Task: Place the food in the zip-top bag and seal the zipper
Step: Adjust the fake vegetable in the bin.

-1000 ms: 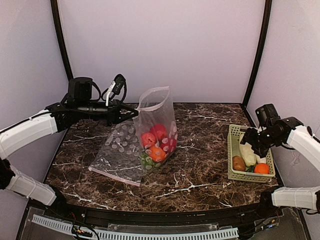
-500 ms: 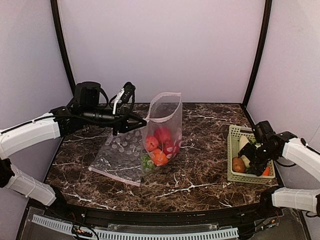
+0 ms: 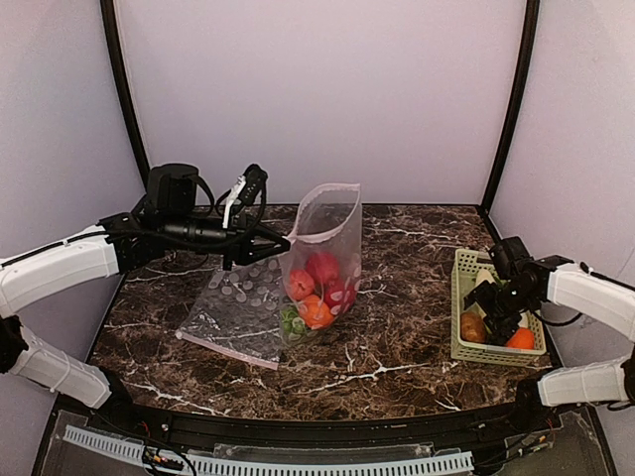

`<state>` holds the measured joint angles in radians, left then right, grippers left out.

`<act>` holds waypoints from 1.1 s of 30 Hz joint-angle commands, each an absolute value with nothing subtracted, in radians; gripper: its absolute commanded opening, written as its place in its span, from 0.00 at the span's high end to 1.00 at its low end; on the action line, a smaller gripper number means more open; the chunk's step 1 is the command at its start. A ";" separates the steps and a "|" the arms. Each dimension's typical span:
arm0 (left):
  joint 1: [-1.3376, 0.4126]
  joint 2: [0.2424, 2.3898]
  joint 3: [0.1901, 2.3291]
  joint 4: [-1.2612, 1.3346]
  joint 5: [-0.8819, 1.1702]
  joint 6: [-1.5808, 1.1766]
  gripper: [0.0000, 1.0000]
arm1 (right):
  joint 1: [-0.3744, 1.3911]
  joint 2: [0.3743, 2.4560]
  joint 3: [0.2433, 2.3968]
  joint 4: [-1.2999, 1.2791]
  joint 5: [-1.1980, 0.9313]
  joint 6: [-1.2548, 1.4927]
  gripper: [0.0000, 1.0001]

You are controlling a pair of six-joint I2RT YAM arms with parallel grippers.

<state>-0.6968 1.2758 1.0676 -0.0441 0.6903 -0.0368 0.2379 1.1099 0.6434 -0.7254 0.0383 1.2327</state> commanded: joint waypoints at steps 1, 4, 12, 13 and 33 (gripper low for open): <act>-0.701 1.246 1.053 -0.036 0.689 -0.025 0.99 | 0.245 1.146 0.631 -0.676 0.045 1.239 0.11; -0.701 1.248 1.052 -0.039 0.685 -0.021 0.99 | 0.246 1.172 0.602 -0.643 0.034 1.241 0.10; -0.701 1.255 1.052 -0.043 0.681 -0.017 0.99 | 0.246 1.225 0.608 -0.618 0.067 1.216 0.14; -0.701 1.256 1.052 -0.043 0.680 -0.016 0.99 | 0.245 1.227 0.612 -0.617 0.066 1.213 0.16; -0.701 1.285 1.068 -0.076 0.647 0.024 0.99 | 0.245 0.857 0.617 -0.713 0.113 1.040 0.48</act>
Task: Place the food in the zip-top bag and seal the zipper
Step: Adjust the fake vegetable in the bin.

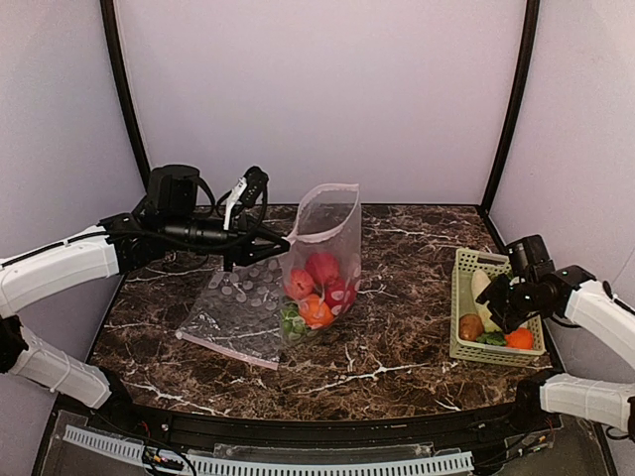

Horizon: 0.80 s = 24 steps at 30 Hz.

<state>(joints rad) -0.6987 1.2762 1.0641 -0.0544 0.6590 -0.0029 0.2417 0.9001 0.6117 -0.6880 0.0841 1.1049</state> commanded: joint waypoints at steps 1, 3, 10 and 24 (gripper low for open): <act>-0.701 1.286 1.065 -0.076 0.648 0.023 0.99 | 0.246 0.849 0.610 -0.713 0.113 1.024 0.48; -0.701 1.290 1.065 -0.077 0.648 0.023 0.99 | 0.245 0.852 0.598 -0.680 0.086 0.965 0.45; -0.701 1.308 1.068 -0.082 0.656 0.023 0.99 | 0.254 1.003 0.619 -0.629 0.006 0.841 0.42; -0.701 1.301 1.076 -0.108 0.643 0.043 0.99 | 0.262 1.157 0.595 -0.583 -0.053 0.809 0.34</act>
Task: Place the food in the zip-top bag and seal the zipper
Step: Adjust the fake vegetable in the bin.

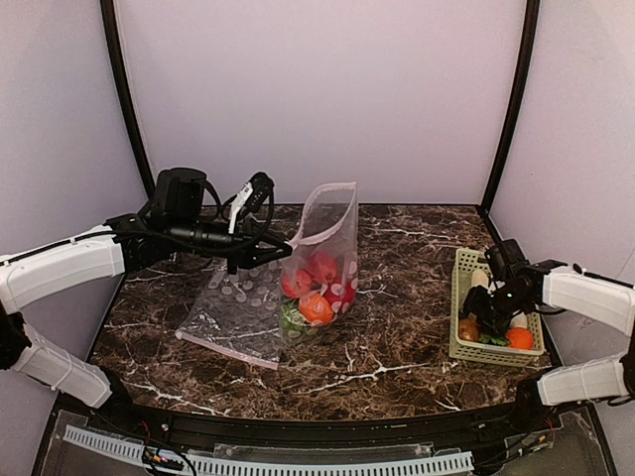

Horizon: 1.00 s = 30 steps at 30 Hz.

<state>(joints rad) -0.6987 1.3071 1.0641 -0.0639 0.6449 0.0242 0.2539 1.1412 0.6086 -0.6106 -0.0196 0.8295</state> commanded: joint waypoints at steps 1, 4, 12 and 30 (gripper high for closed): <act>-0.701 1.300 1.077 -0.108 0.643 0.043 0.99 | 0.263 1.165 0.588 -0.580 -0.055 0.806 0.33; -0.701 1.296 1.075 -0.109 0.640 0.047 0.99 | 0.265 1.171 0.583 -0.595 -0.068 0.802 0.33; -0.701 1.298 1.077 -0.111 0.641 0.047 0.99 | 0.265 1.146 0.583 -0.660 -0.052 0.763 0.32; -0.701 1.299 1.075 -0.113 0.634 0.051 0.99 | 0.266 1.114 0.597 -0.724 -0.004 0.766 0.45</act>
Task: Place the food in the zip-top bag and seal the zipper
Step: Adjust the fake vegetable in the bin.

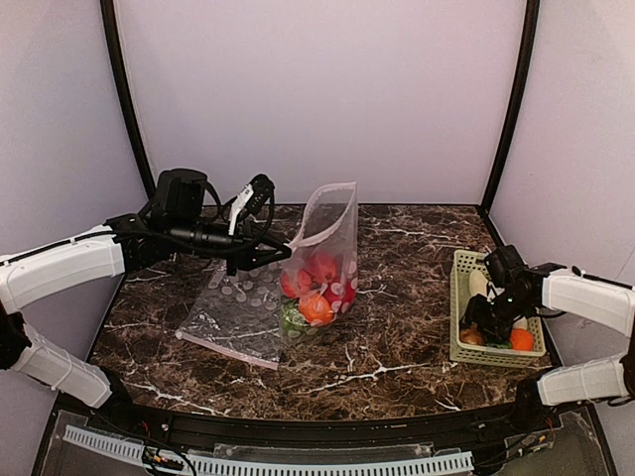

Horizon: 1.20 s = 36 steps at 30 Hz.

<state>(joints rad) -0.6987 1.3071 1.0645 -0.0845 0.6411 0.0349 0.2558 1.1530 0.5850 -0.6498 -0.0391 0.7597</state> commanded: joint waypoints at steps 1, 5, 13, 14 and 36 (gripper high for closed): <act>-0.701 1.300 1.075 -0.112 0.634 0.051 0.99 | 0.266 1.098 0.605 -0.735 0.023 0.768 0.46; -0.701 1.299 1.074 -0.111 0.634 0.051 0.99 | 0.265 1.033 0.648 -0.793 0.068 0.776 0.49; -0.701 1.307 1.073 -0.097 0.670 0.038 0.99 | 0.265 0.887 0.726 -0.831 0.095 0.757 0.50; -0.703 1.307 1.072 -0.095 0.675 0.036 0.99 | 0.265 0.875 0.738 -0.835 0.092 0.749 0.50; -0.750 1.316 1.126 -0.078 0.664 -0.056 0.99 | 0.267 0.888 0.710 -0.790 0.057 0.695 0.49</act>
